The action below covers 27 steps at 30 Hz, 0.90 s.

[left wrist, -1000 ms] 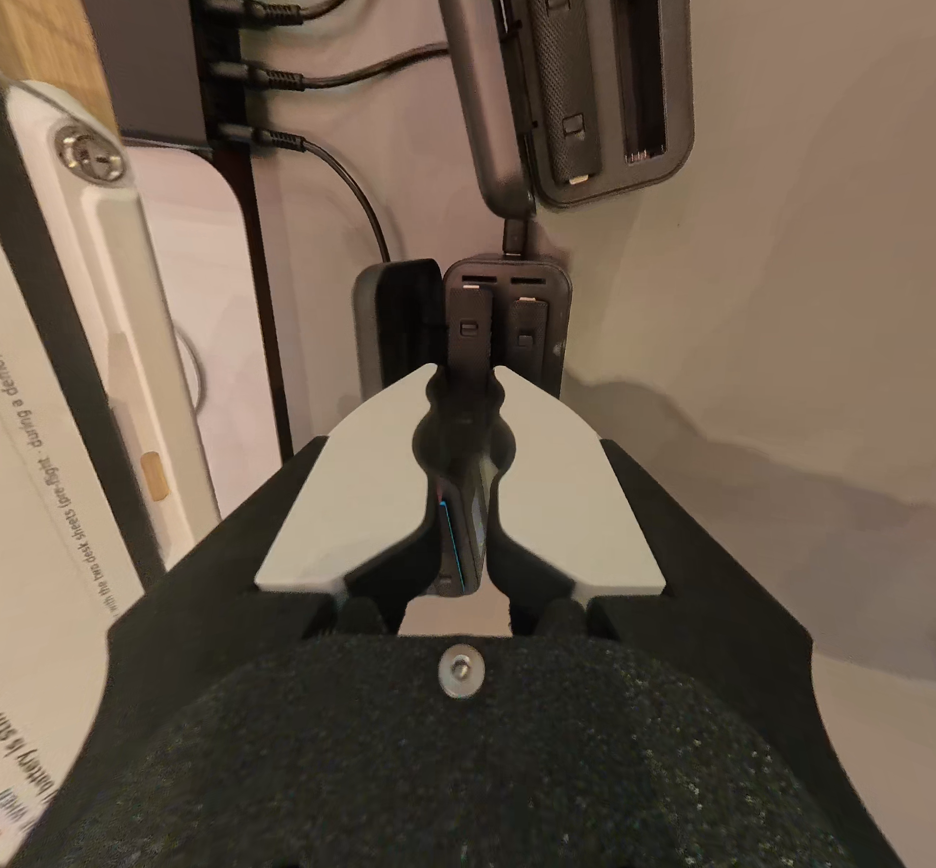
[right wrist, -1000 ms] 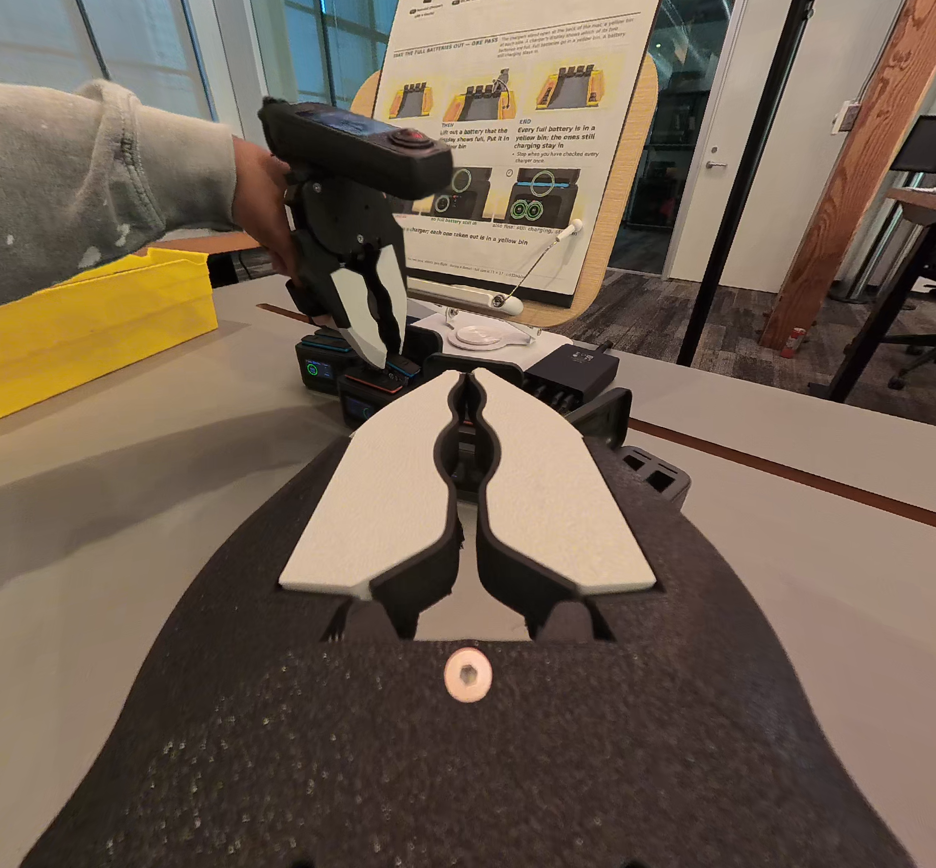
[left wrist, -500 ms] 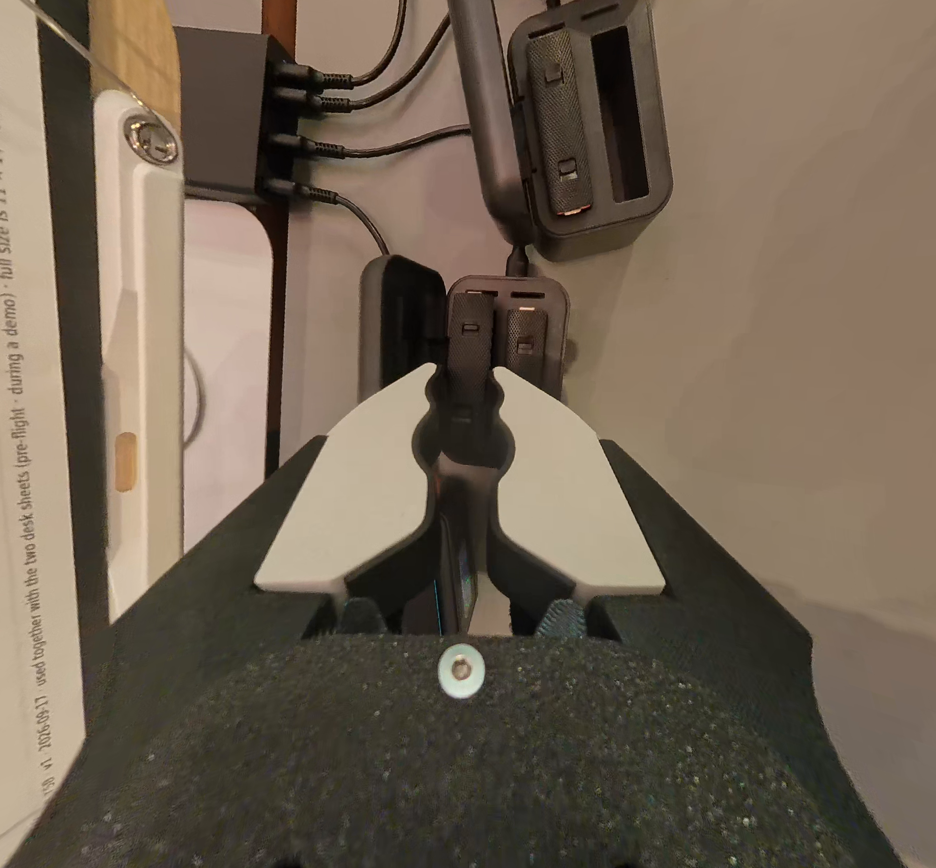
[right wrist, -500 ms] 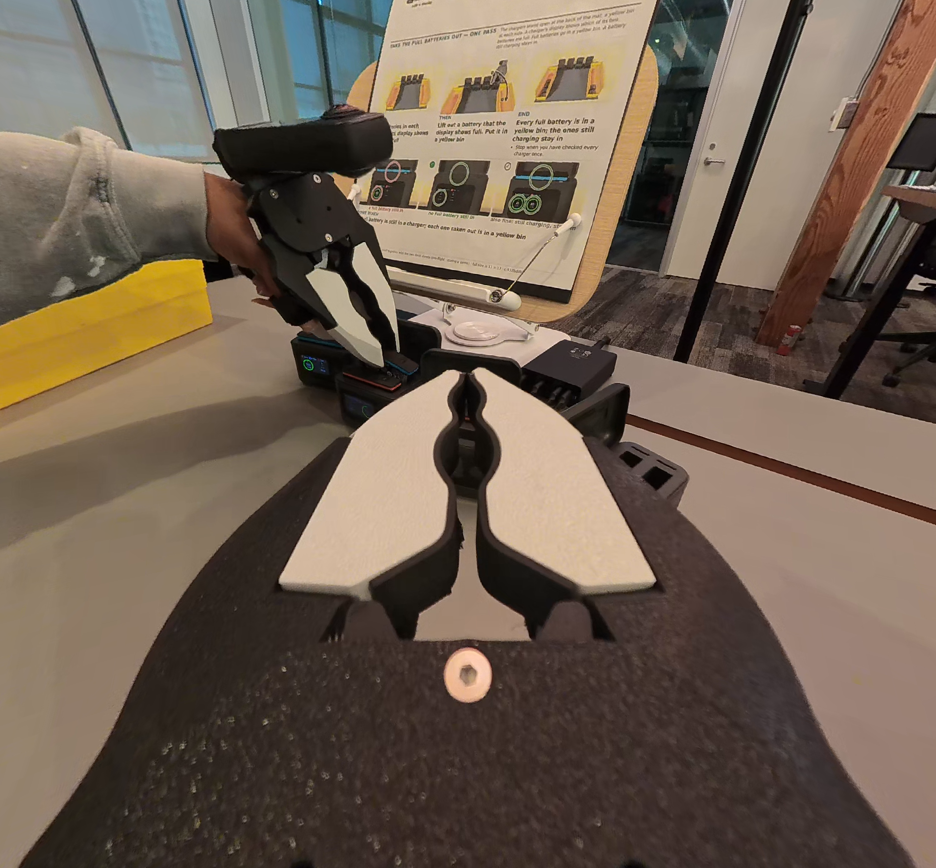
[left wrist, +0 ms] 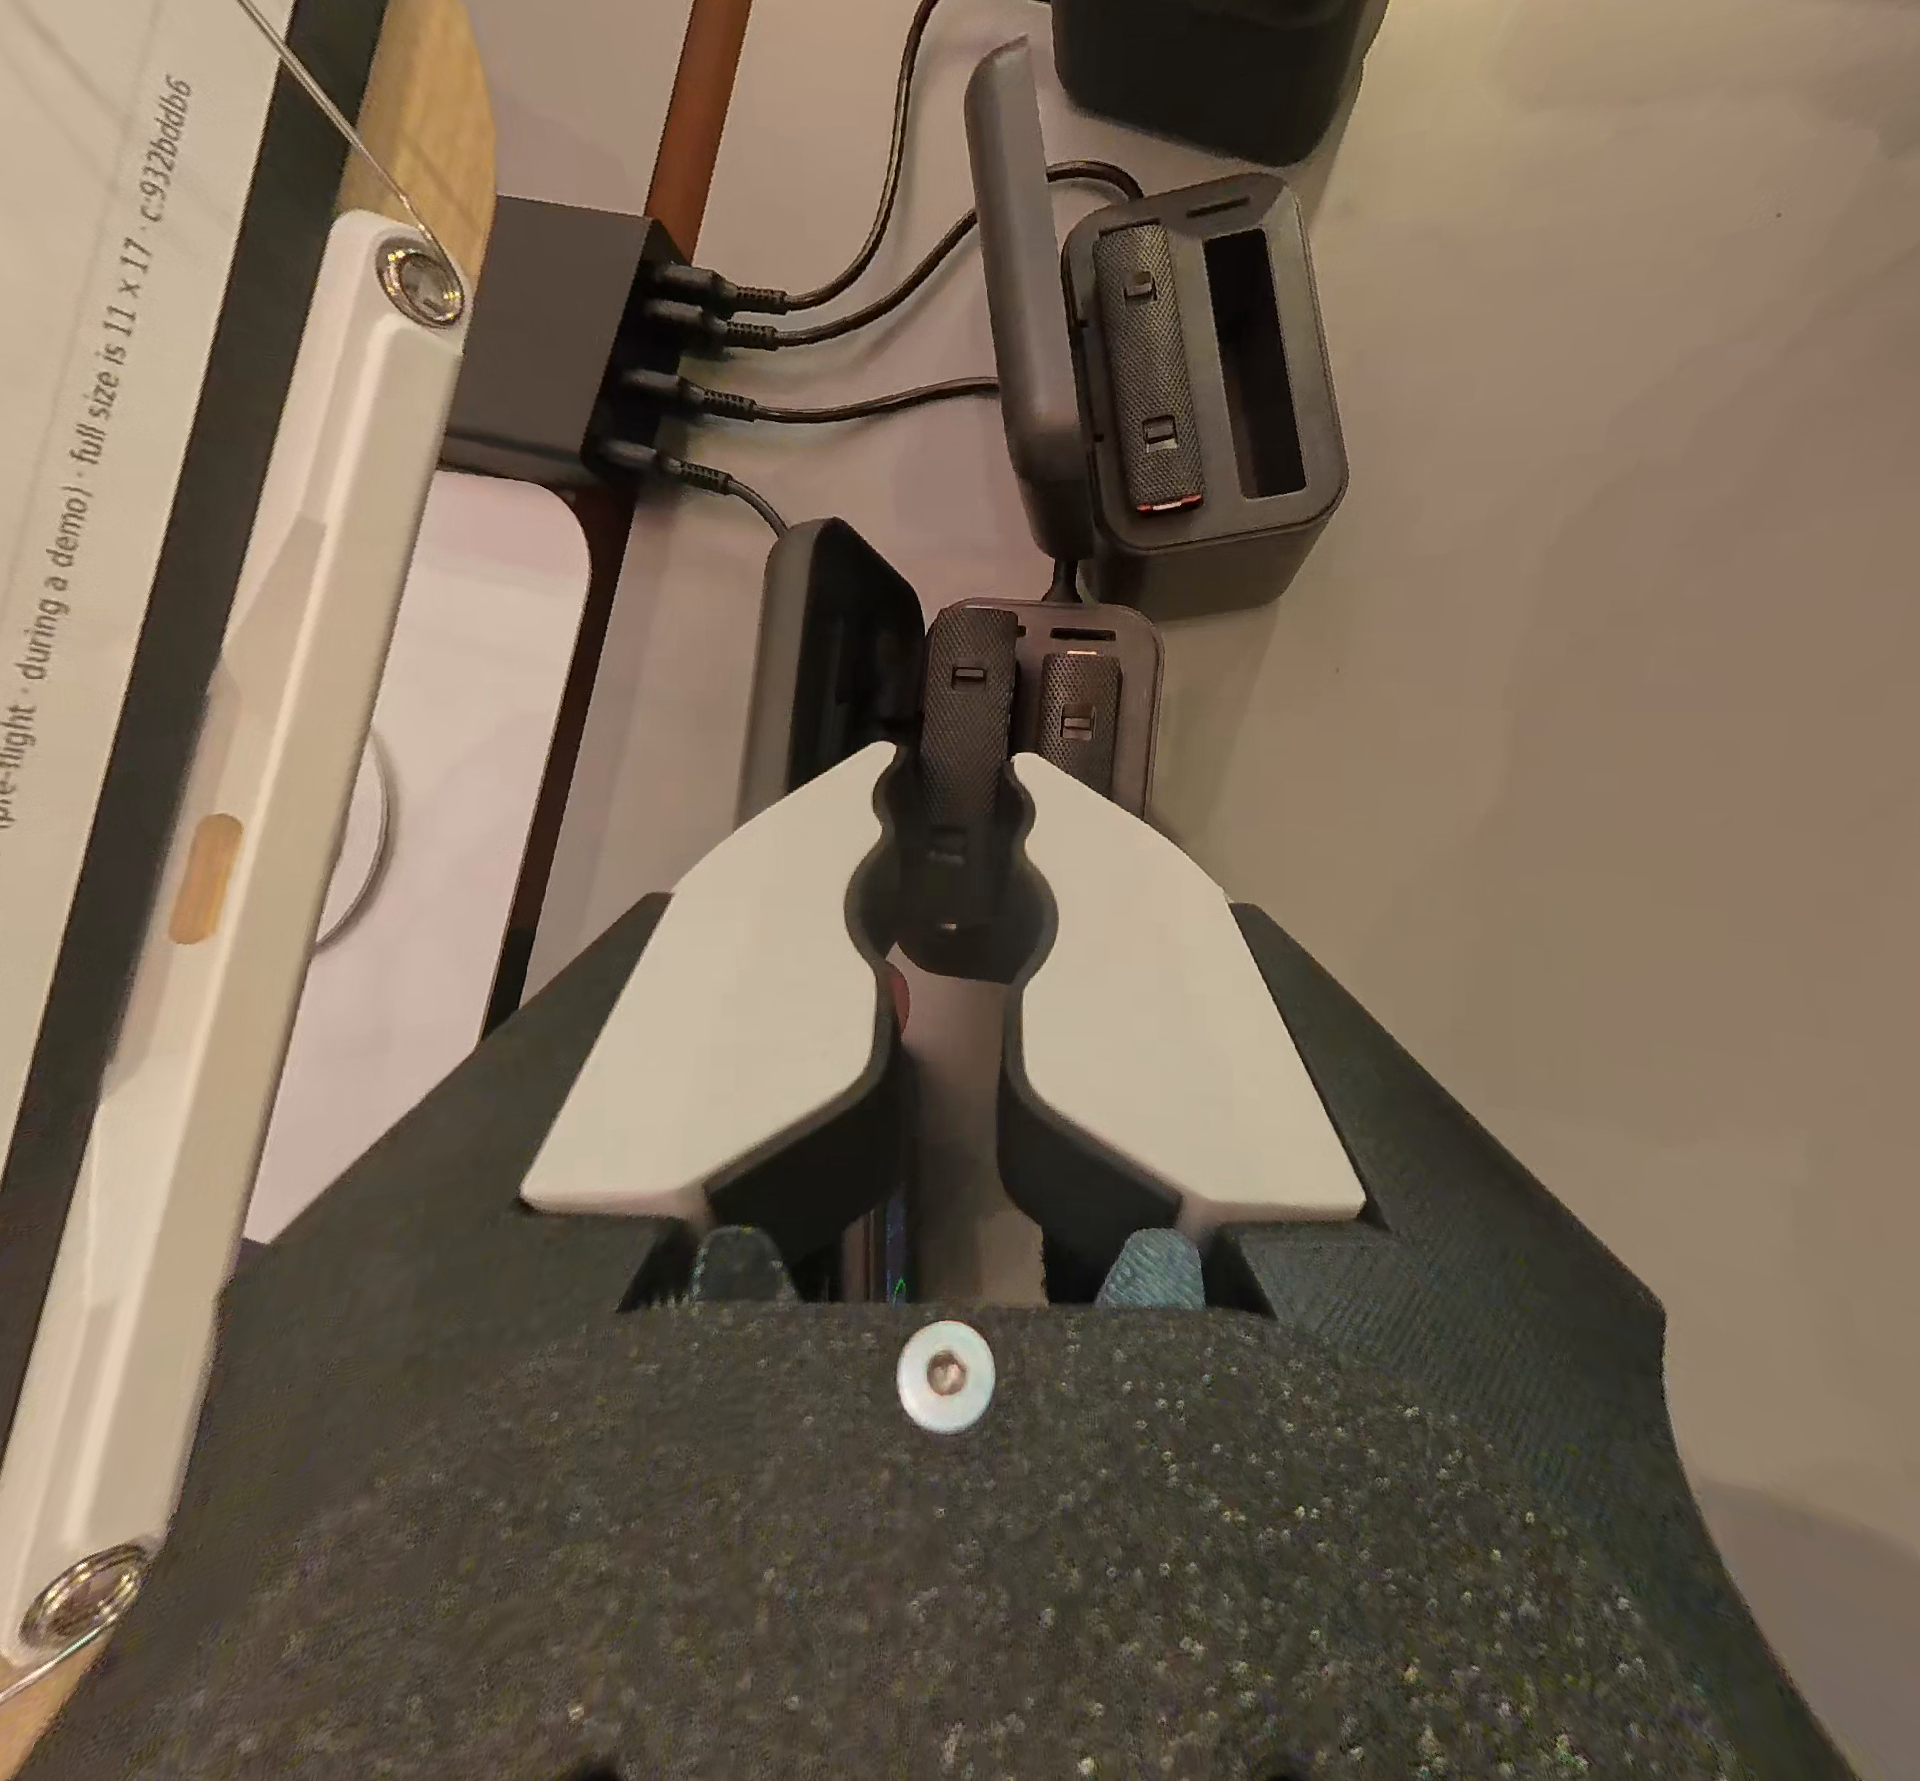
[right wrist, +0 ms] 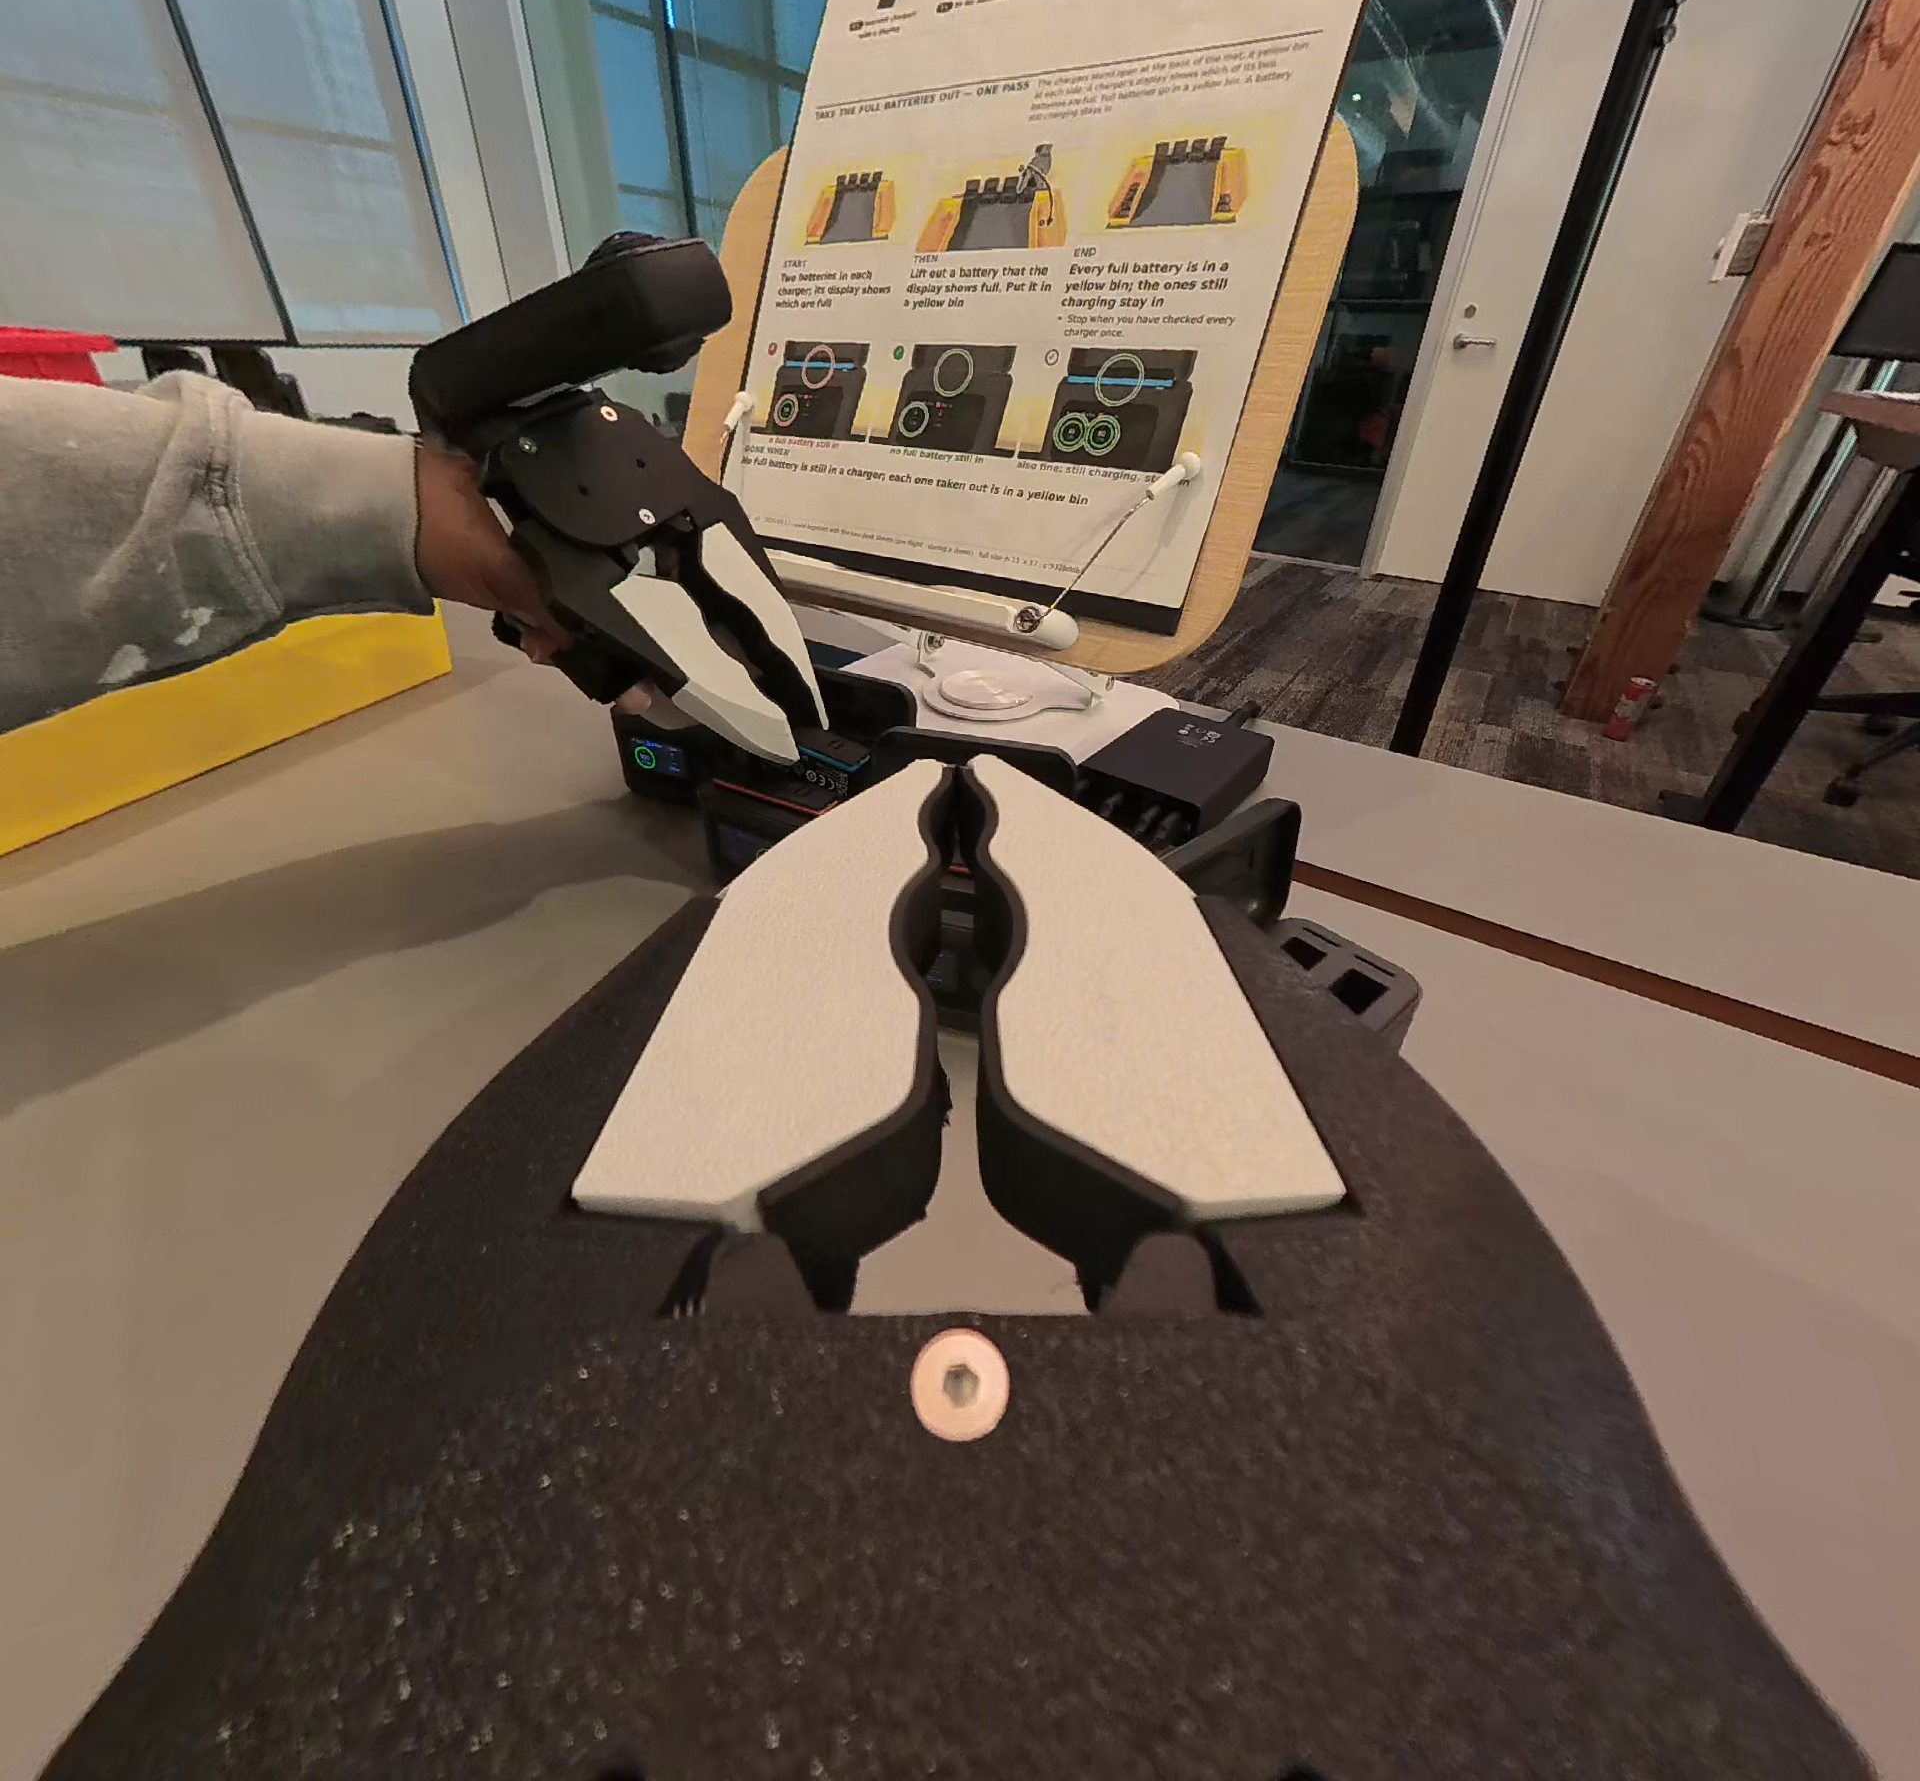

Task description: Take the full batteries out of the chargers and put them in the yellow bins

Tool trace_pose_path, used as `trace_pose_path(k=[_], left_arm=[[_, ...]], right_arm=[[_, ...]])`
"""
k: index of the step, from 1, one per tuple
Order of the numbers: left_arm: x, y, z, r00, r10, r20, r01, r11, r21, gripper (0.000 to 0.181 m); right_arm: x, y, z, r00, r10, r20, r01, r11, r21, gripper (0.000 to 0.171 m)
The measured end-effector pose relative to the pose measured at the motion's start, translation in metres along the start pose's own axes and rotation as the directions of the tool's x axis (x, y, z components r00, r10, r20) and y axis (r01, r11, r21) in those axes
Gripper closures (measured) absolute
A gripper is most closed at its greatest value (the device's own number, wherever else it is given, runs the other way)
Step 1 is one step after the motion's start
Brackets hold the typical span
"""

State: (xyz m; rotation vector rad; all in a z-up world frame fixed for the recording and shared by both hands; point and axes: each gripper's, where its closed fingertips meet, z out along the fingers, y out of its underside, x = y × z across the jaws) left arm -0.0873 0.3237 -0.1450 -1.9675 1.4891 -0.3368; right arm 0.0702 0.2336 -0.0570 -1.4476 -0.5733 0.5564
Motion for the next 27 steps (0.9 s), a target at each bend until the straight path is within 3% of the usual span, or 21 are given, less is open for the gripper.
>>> trace_pose_path(k=[5, 11, 24, 27], left_arm=[[0.001, -0.002, -0.001, 0.999, -0.048, -0.012, 0.048, 0.995, 0.091, 0.166], [0.003, 0.004, 0.004, 0.999, -0.037, 0.010, 0.036, 0.995, 0.094, 0.166], [0.000, -0.003, -0.005, 0.995, 0.061, 0.076, -0.059, 0.998, -0.028, 0.164], [-0.007, 0.000, -0.003, 0.989, 0.081, 0.121, -0.071, 0.993, -0.089, 0.176]], right_arm=[[0.001, -0.001, -0.001, 1.000, 0.007, -0.001, -0.007, 1.000, 0.005, 0.171], [0.000, 0.002, 0.001, 1.000, 0.008, 0.005, -0.008, 1.000, -0.006, 0.171], [-0.002, 0.005, 0.002, 1.000, 0.015, 0.015, -0.015, 1.000, -0.017, 0.171], [-0.004, 0.005, 0.003, 1.000, 0.013, 0.021, -0.012, 1.000, -0.018, 0.171]])
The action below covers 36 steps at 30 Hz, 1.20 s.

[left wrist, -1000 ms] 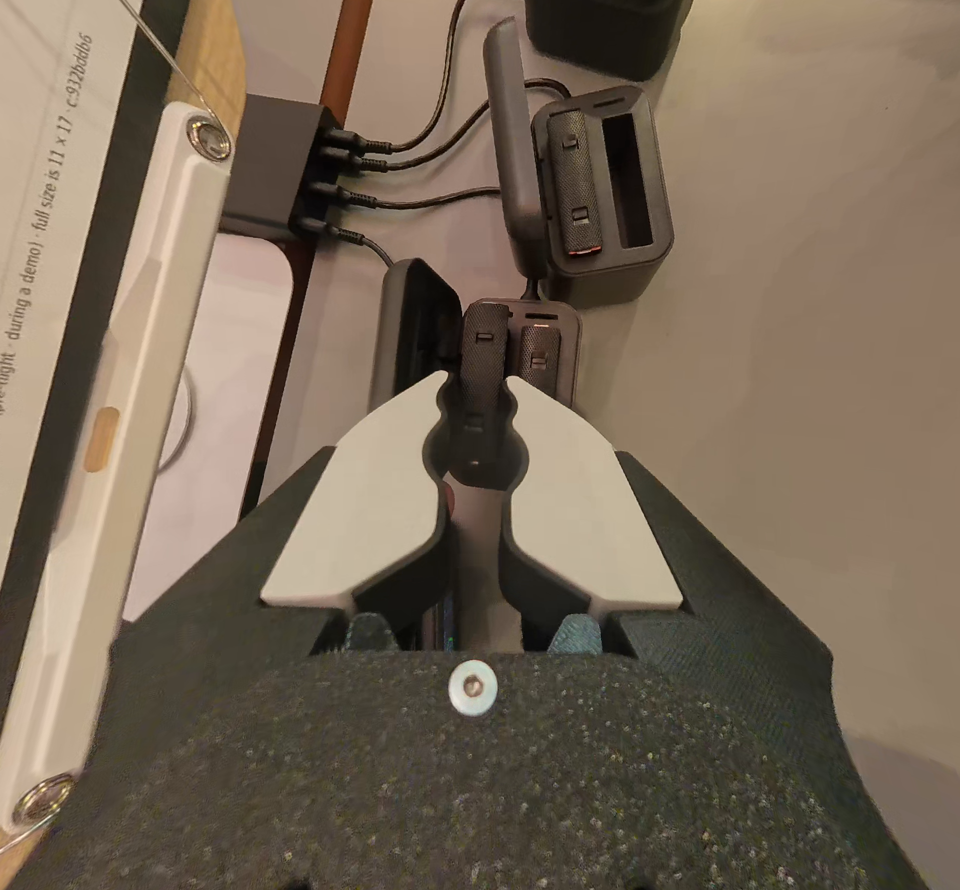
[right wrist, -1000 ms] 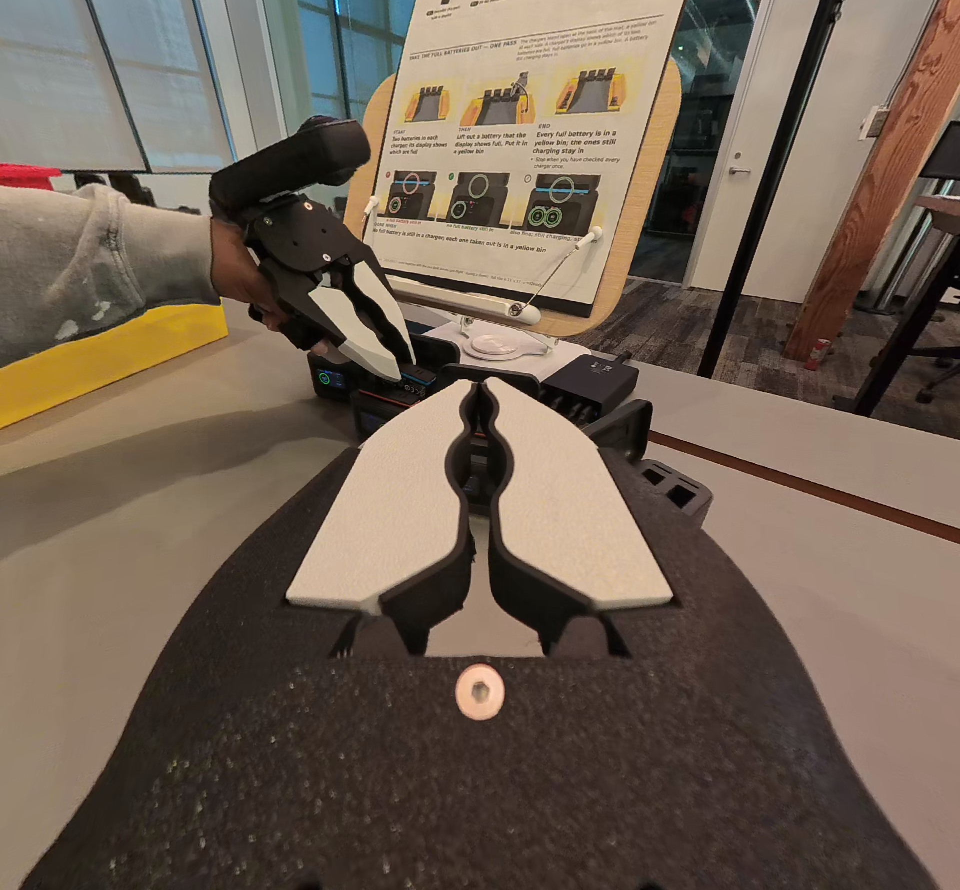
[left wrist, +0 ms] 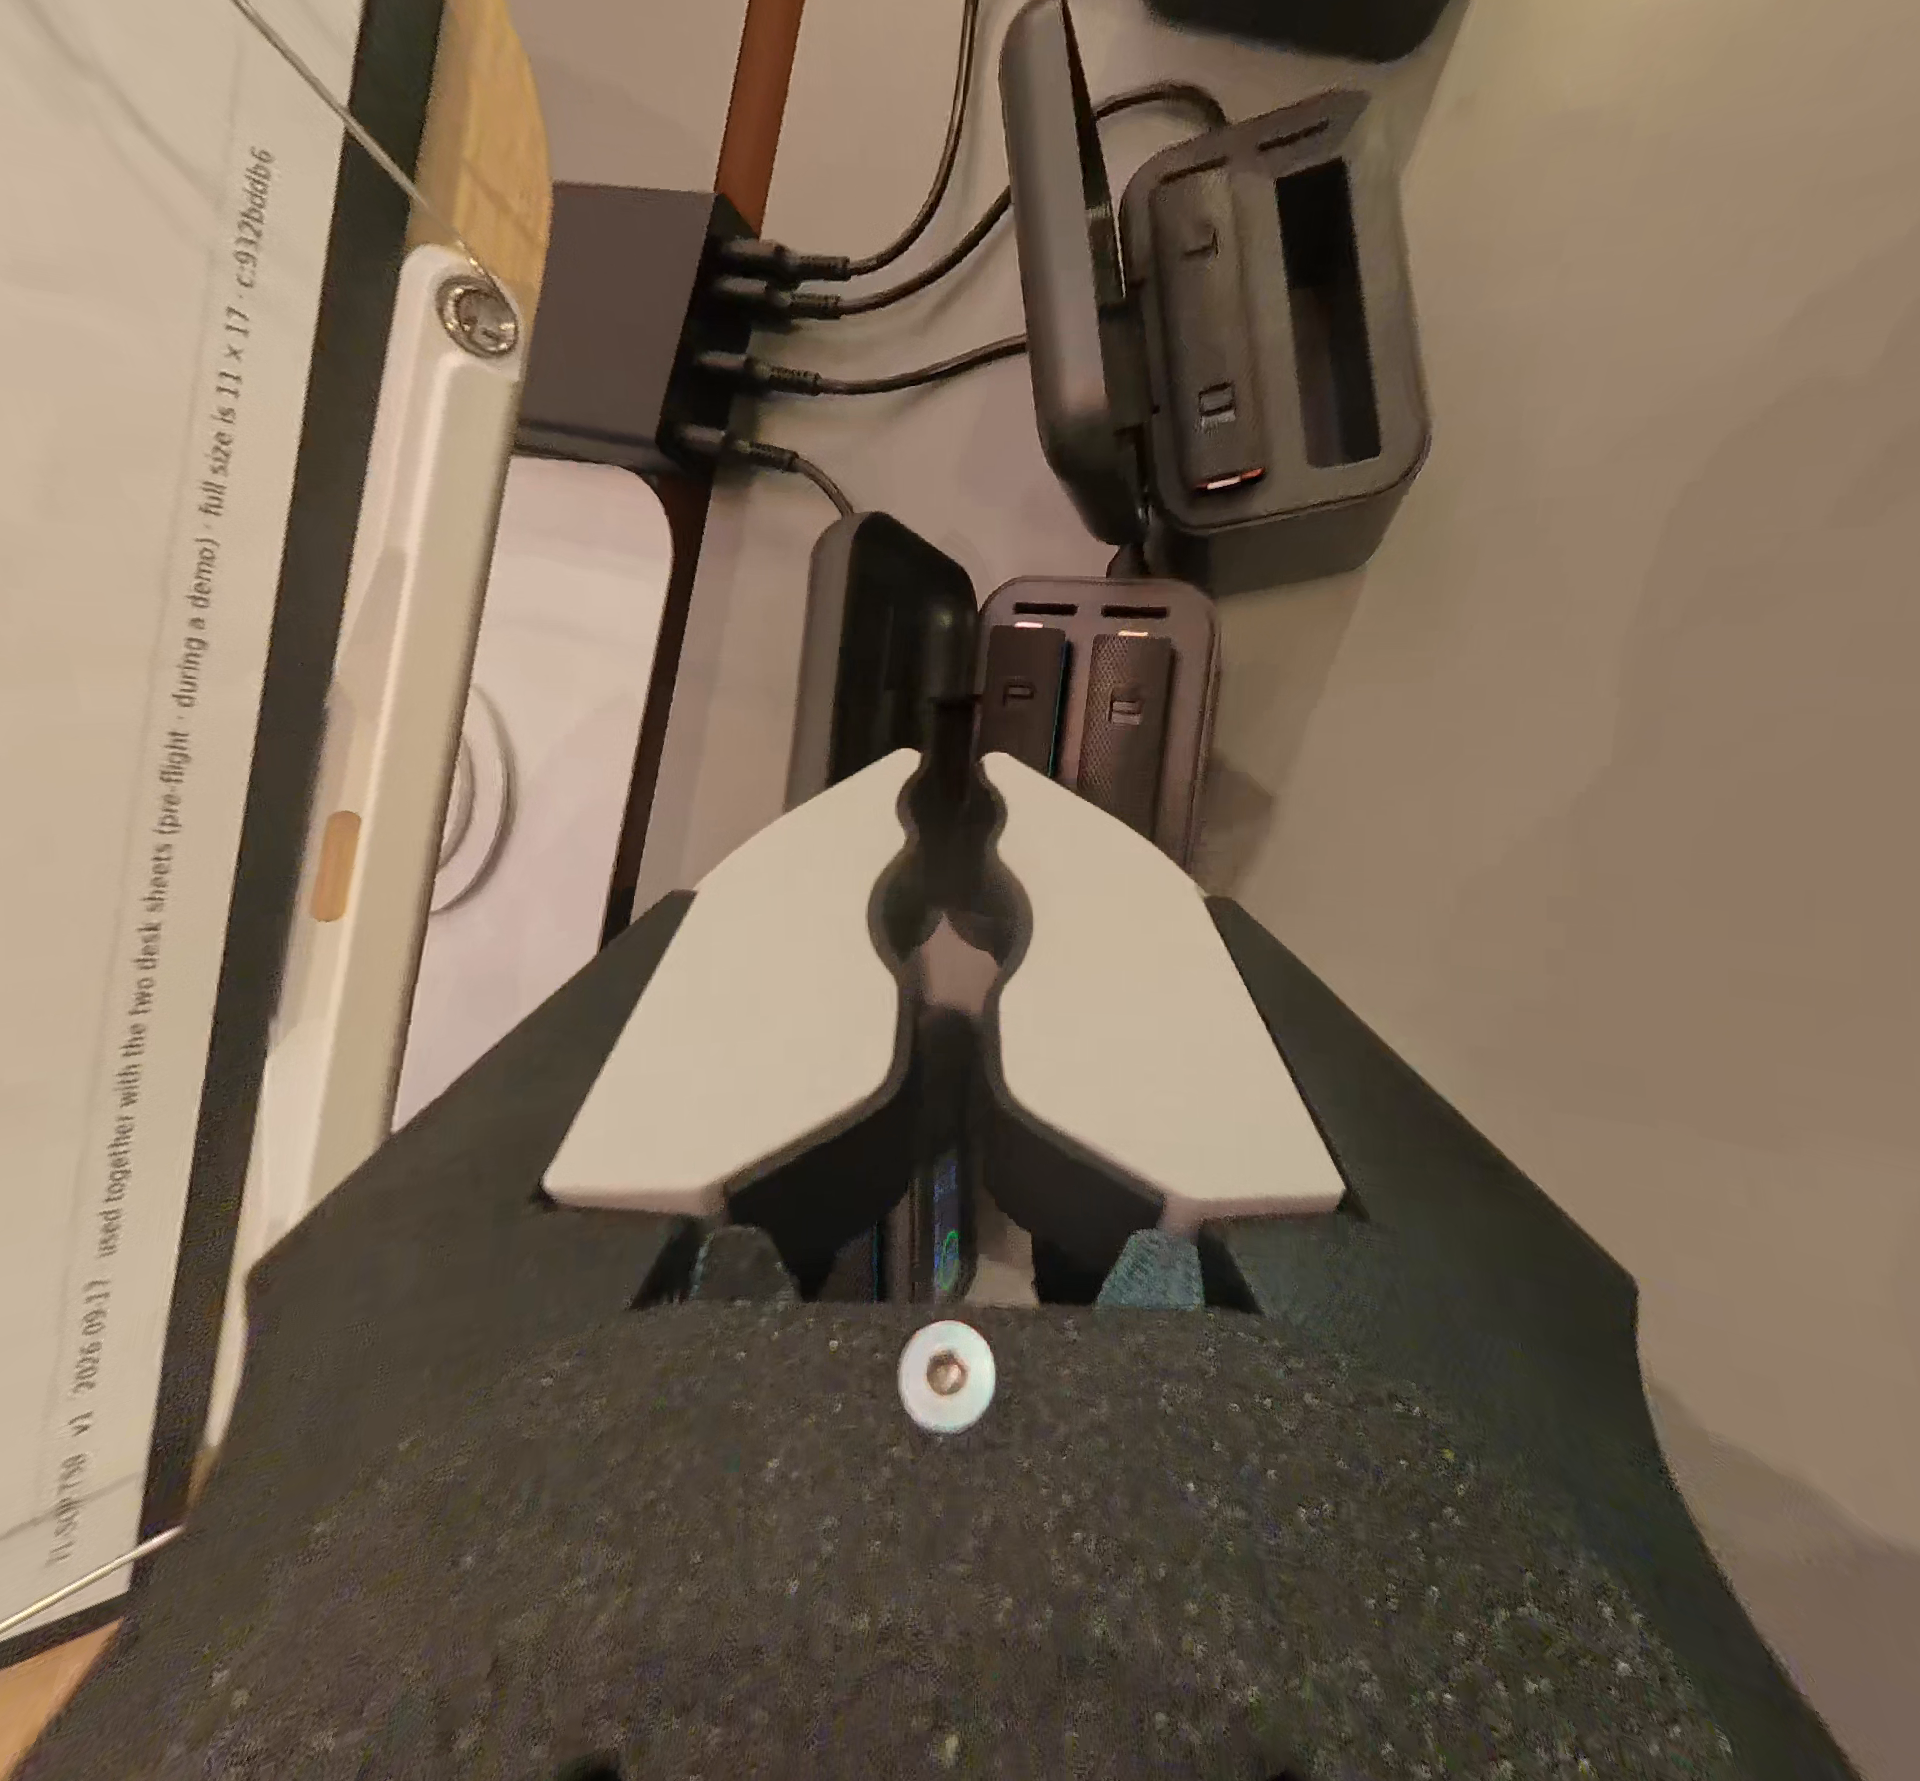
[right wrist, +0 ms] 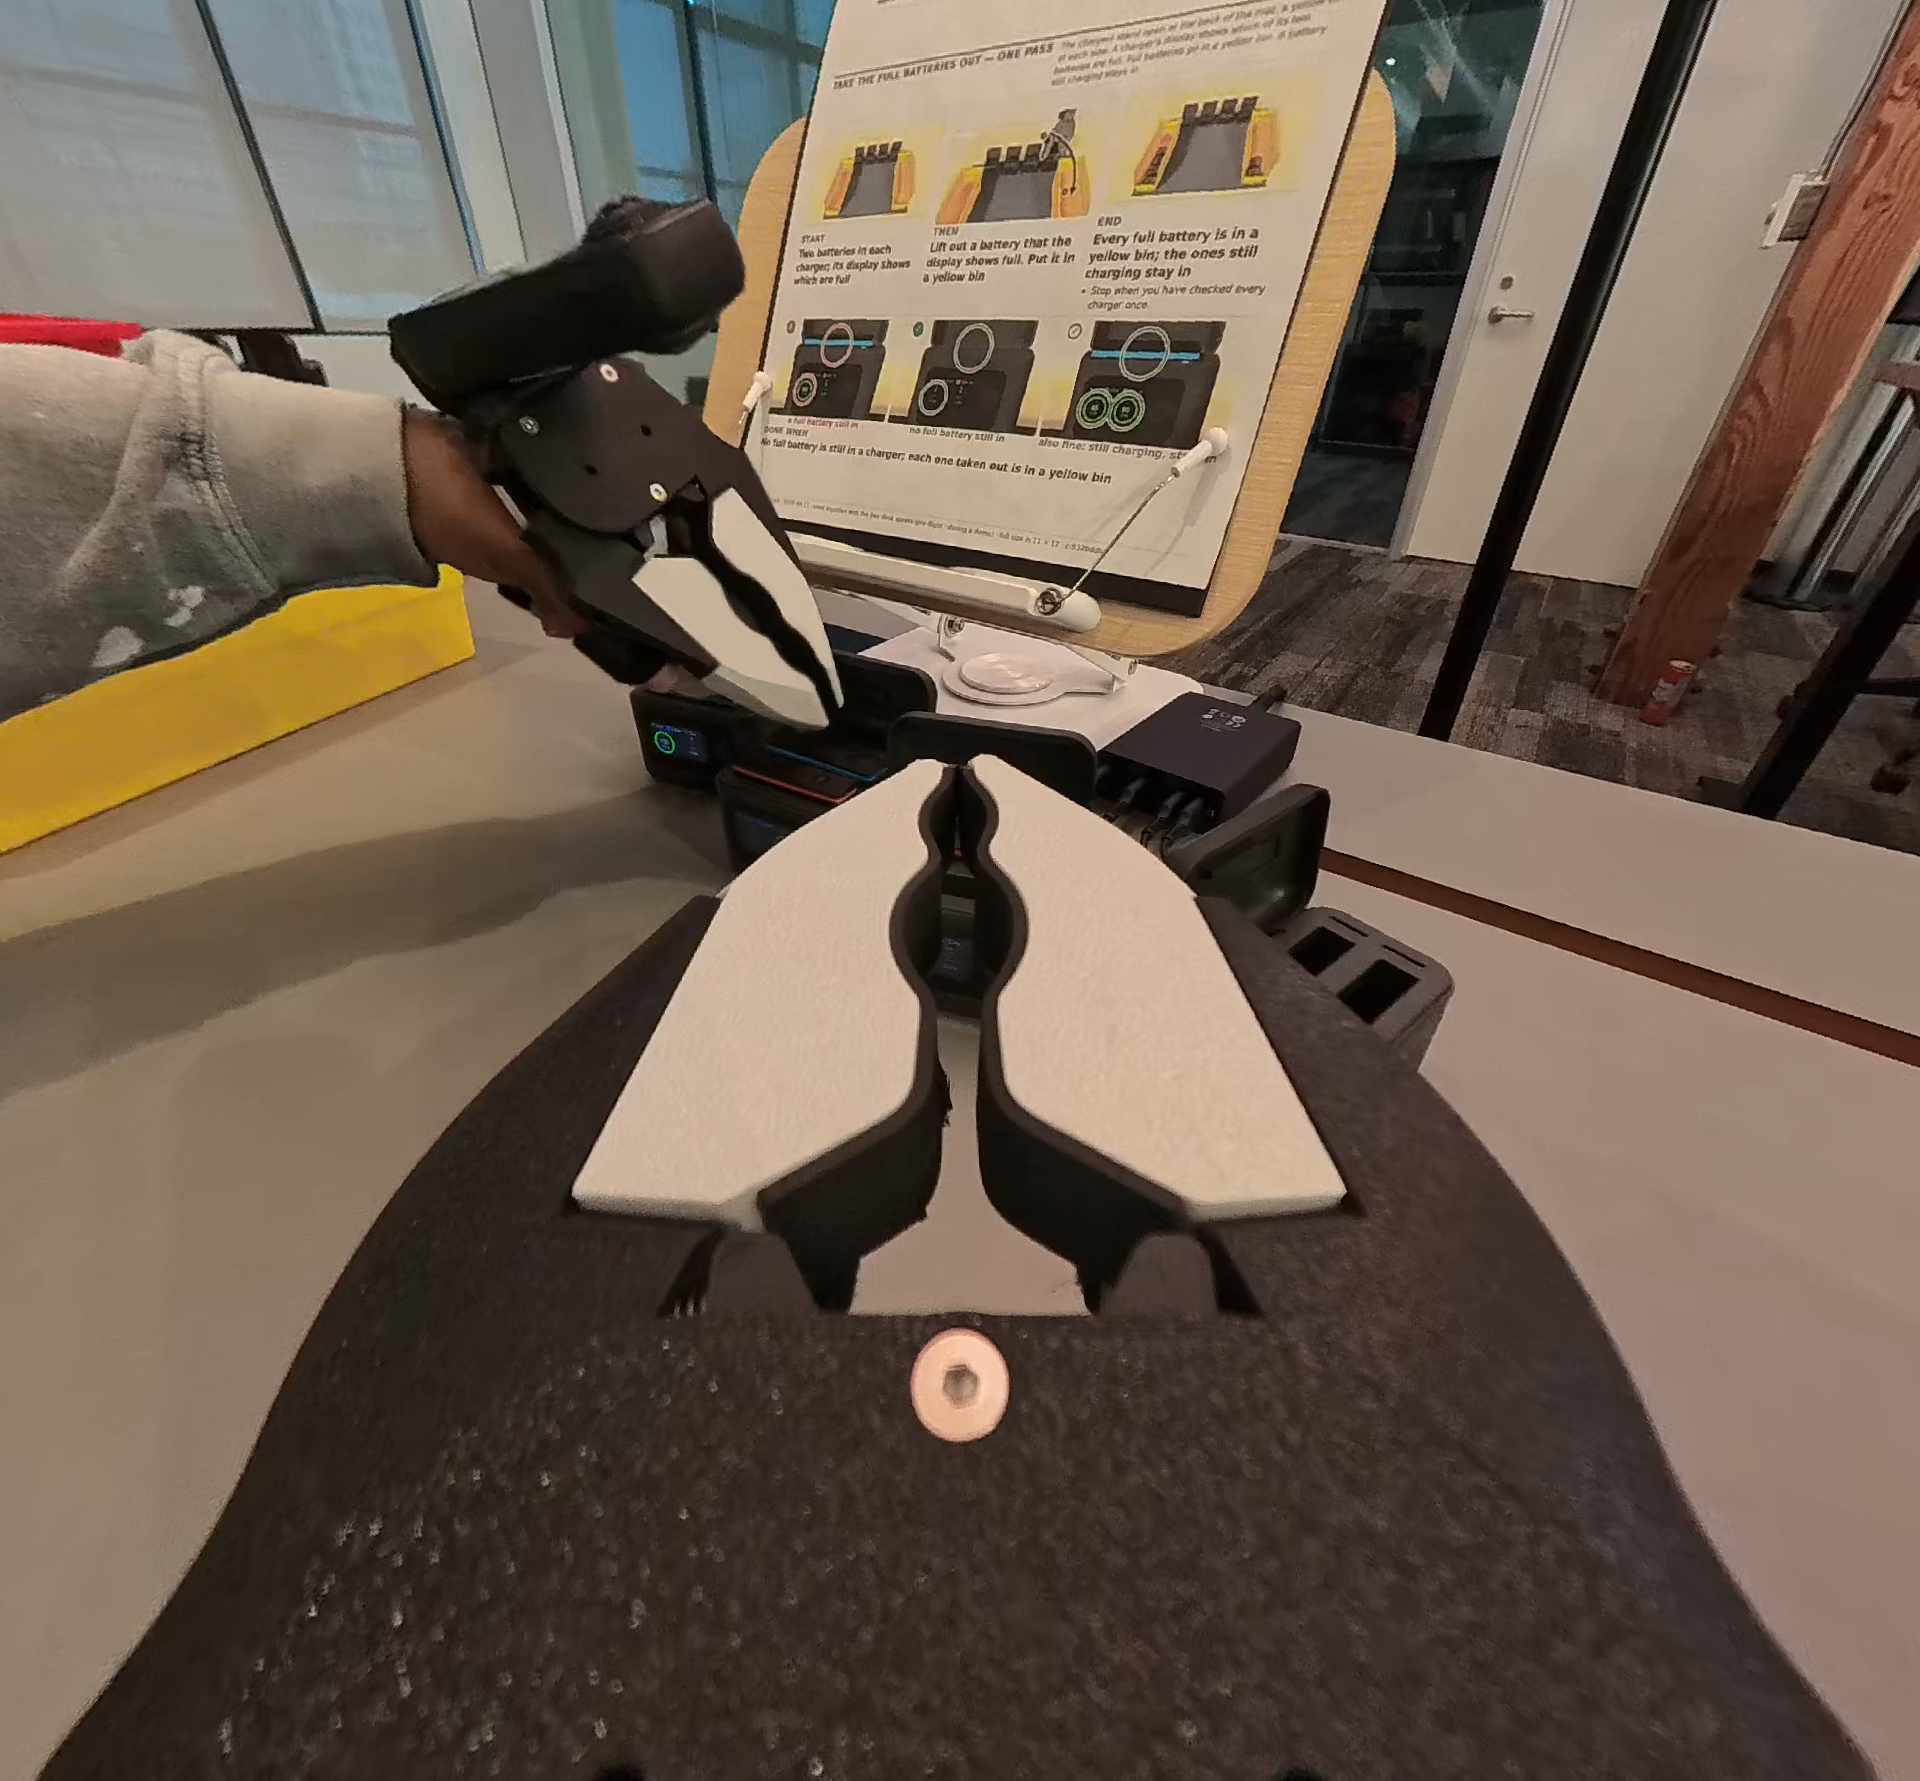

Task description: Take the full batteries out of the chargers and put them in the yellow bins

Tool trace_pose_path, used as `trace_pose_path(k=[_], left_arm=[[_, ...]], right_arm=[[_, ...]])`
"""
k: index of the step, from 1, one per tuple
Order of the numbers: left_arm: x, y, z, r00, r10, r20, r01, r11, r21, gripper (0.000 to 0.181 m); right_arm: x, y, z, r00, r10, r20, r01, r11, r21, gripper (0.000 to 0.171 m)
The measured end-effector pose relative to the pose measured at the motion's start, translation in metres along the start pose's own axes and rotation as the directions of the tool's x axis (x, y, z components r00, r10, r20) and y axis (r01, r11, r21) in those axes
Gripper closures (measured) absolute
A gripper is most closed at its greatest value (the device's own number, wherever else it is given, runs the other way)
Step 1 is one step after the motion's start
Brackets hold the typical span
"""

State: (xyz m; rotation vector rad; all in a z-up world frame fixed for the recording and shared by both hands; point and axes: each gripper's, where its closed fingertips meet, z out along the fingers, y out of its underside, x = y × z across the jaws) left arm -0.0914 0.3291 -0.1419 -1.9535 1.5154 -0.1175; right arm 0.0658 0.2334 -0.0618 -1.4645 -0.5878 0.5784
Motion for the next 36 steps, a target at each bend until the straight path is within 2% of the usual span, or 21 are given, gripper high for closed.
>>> trace_pose_path(k=[2, 9, 12, 15, 17, 19, 22, 26, 28, 31, 33, 36], left_arm=[[-0.002, 0.003, 0.003, 0.999, 0.026, 0.019, -0.025, 0.999, -0.040, 0.181], [0.003, 0.007, 0.006, 0.997, 0.079, 0.004, -0.078, 0.990, -0.122, 0.181], [0.003, 0.008, 0.007, 0.974, 0.217, 0.063, -0.201, 0.959, -0.198, 0.180], [0.002, 0.007, 0.008, 0.910, 0.388, 0.146, -0.330, 0.891, -0.312, 0.181], [-0.002, 0.006, 0.010, 0.873, 0.449, 0.189, -0.363, 0.858, -0.363, 0.181], [-0.001, 0.007, 0.010, 0.896, 0.410, 0.170, -0.329, 0.870, -0.366, 0.181], [-0.002, 0.006, 0.009, 0.850, 0.482, 0.214, -0.388, 0.846, -0.365, 0.181], [-0.002, 0.005, 0.008, 0.827, 0.490, 0.278, -0.389, 0.853, -0.348, 0.181], [-0.003, 0.004, 0.009, 0.846, 0.439, 0.303, -0.349, 0.885, -0.309, 0.181], [-0.006, -0.006, -0.005, 0.888, 0.289, 0.358, -0.250, 0.956, -0.152, 0.181], [-0.008, -0.016, -0.025, 0.924, 0.116, 0.365, -0.125, 0.992, 0.001, 0.181], [-0.012, -0.027, -0.067, 0.934, -0.143, 0.326, 0.068, 0.971, 0.230, 0.181]], right_arm=[[0.000, -0.001, 0.000, 1.000, 0.000, 0.000, 0.000, 1.000, 0.002, 0.171], [0.001, -0.001, 0.000, 1.000, 0.006, 0.001, -0.006, 1.000, 0.003, 0.171], [0.001, 0.000, 0.001, 1.000, 0.006, 0.001, -0.006, 1.000, -0.001, 0.171], [0.001, 0.002, 0.002, 1.000, 0.007, 0.000, -0.007, 1.000, -0.004, 0.171], [0.000, 0.003, 0.002, 1.000, 0.007, 0.001, -0.007, 1.000, -0.007, 0.171], [0.000, 0.003, 0.002, 1.000, 0.004, -0.001, -0.004, 1.000, -0.007, 0.171], [0.001, 0.000, 0.000, 1.000, -0.003, -0.011, 0.003, 1.000, 0.000, 0.171], [0.004, -0.001, 0.000, 1.000, 0.005, -0.018, -0.005, 1.000, 0.006, 0.171], [0.003, 0.000, 0.000, 1.000, 0.006, -0.015, -0.006, 1.000, 0.004, 0.171], [0.002, -0.002, 0.000, 1.000, 0.006, -0.012, -0.006, 1.000, 0.008, 0.171], [0.003, -0.002, 0.000, 1.000, 0.008, -0.012, -0.008, 1.000, 0.009, 0.171], [0.004, -0.002, 0.000, 1.000, 0.011, -0.020, -0.010, 1.000, 0.009, 0.171]])
